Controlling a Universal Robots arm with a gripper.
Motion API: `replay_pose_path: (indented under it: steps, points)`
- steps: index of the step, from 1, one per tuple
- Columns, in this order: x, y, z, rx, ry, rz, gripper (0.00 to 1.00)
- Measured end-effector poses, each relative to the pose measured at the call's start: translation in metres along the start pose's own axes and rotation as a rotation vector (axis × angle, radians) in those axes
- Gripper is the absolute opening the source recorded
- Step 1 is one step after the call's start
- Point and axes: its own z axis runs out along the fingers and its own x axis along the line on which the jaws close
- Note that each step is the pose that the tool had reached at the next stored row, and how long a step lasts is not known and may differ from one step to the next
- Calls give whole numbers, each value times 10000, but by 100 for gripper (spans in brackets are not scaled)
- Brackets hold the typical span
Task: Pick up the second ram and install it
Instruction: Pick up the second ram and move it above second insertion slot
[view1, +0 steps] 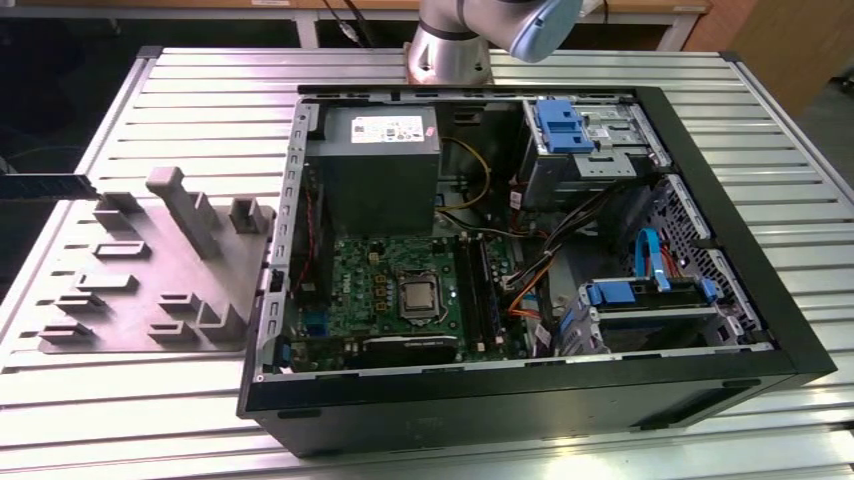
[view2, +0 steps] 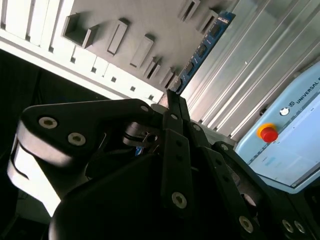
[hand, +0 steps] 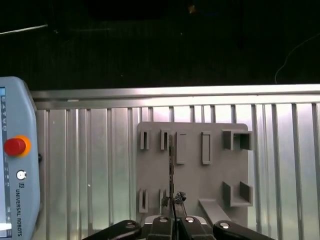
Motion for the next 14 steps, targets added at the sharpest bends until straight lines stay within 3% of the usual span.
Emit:
replay_pose_path:
  steps: [6,14]
  points:
    - [-6,-151,-3,3,-3,2,11]
    - [-21,-505,-13,1,-22,0,11]
